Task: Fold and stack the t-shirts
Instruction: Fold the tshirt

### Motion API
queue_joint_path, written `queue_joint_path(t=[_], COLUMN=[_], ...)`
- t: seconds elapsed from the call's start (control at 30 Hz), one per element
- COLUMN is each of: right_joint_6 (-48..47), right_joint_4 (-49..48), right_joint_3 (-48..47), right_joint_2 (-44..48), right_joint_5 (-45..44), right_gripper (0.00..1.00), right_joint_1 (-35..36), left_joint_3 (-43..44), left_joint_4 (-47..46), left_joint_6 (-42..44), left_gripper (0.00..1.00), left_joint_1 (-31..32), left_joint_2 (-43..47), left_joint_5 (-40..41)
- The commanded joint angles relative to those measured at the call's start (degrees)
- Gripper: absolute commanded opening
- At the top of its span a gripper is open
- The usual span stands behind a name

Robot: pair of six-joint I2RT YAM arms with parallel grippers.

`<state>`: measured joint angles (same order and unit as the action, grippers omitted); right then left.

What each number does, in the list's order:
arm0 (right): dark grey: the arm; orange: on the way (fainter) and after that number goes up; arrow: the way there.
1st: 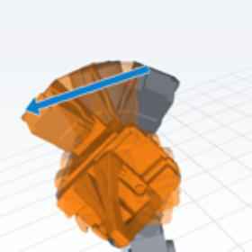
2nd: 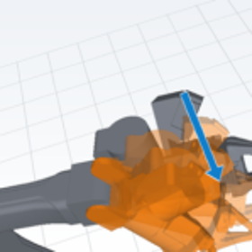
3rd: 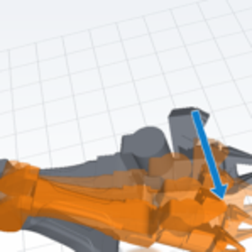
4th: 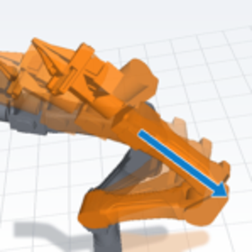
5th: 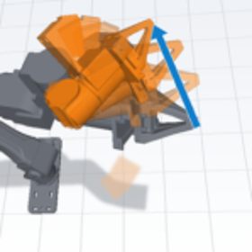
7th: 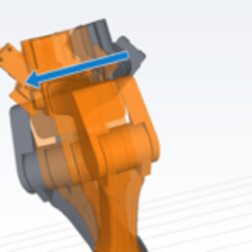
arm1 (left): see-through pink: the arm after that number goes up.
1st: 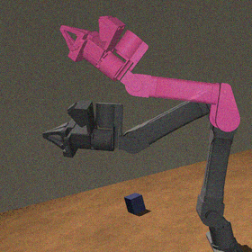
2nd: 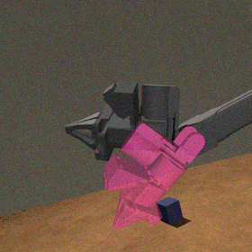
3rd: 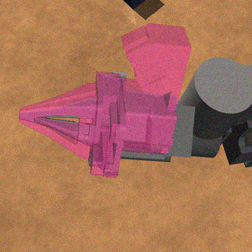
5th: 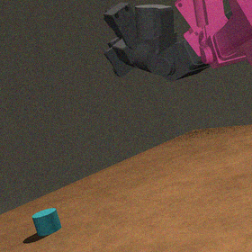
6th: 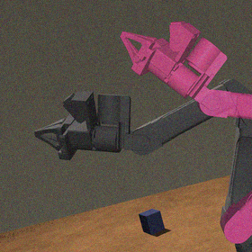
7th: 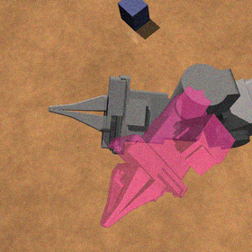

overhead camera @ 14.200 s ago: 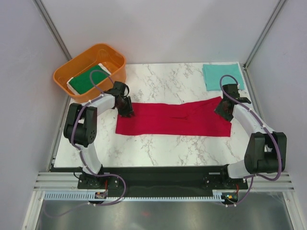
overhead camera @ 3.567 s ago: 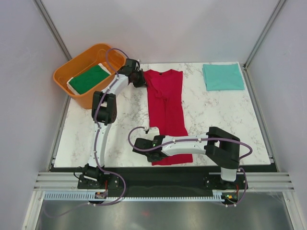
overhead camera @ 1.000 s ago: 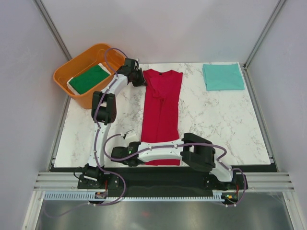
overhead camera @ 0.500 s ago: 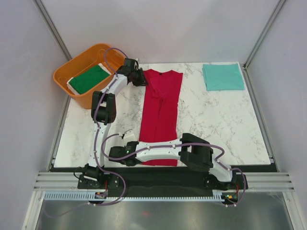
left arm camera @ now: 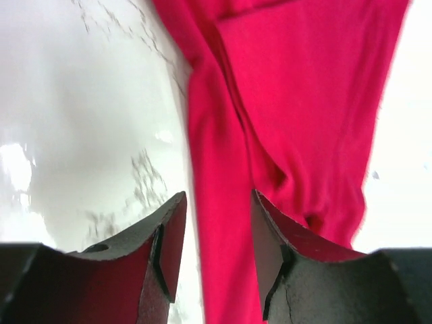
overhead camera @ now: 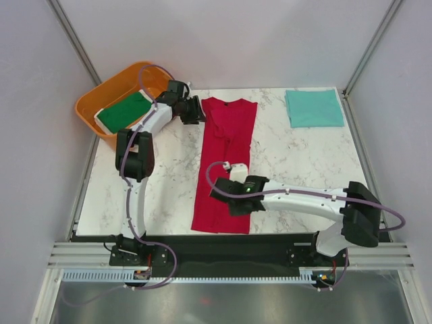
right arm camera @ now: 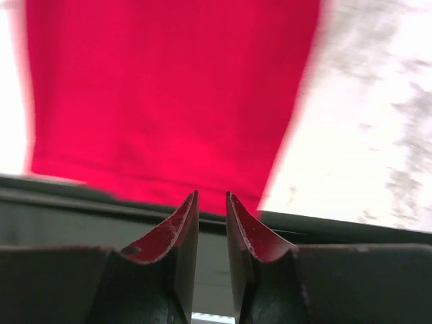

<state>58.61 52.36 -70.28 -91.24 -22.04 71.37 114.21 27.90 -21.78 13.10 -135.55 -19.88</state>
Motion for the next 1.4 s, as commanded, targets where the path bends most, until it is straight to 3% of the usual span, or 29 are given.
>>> queue_joint_path(t=[0.0, 0.2, 0.3, 0.43, 0.57, 0.73, 0.93, 1.13, 1.2, 1.3, 1.37], right_joint_6=[-0.86, -9.28, -17.72, -26.78, -31.35, -32.33, -33.12, -32.16, -32.07, -31.72, -31.37], right_joint_4=[-0.76, -5.41, -10.24, -18.68, -24.57, -30.55, -33.29, -33.99, -34.25, -34.08, -33.9], right_joint_3=[8.39, 16.22, 16.14, 9.04, -3.76, -16.97, -34.1, -41.07, -41.86, -45.46, -50.2], right_joint_2=[6.23, 10.9, 9.25, 2.14, -10.75, -24.23, -39.26, -48.23, -49.99, -53.24, -56.13], right_joint_5=[2.71, 5.69, 9.72, 13.25, 17.99, 25.28, 30.73, 32.41, 31.89, 31.97, 33.2], right_gripper=[0.3, 0.28, 0.28, 0.32, 0.33, 0.33, 0.36, 0.37, 0.26, 0.0, 0.0], right_joint_1=[-5.71, -16.78, -27.49, -41.8, -50.08, -55.63, -58.01, -60.21, -60.82, -62.14, -63.37], left_joint_3=[-3.37, -15.85, -19.11, -27.61, -36.32, -46.69, -51.72, -53.13, -53.04, -52.34, -52.16], left_joint_4=[0.48, 0.93, 1.37, 1.28, 1.28, 1.19, 0.23, -0.21, -0.13, -0.22, -0.3], left_joint_6=[1.74, 1.12, 1.66, 0.16, -0.11, -1.93, -4.76, -6.25, -6.52, -7.13, -7.57], left_gripper=[0.51, 0.5, 0.5, 0.49, 0.49, 0.49, 0.49, 0.49, 0.49, 0.49, 0.49], left_joint_1=[-0.01, 2.09, 2.89, 4.12, 6.67, 9.31, 11.24, 11.68, 11.86, 11.86, 11.95], left_joint_2=[10.63, 19.95, 21.46, 26.72, 31.38, 36.22, 40.97, 43.69, 44.22, 44.32, 43.97], left_joint_5=[-2.53, -3.67, -4.81, -5.26, -5.61, -4.29, -3.15, -2.36, -2.09, -1.66, -1.22])
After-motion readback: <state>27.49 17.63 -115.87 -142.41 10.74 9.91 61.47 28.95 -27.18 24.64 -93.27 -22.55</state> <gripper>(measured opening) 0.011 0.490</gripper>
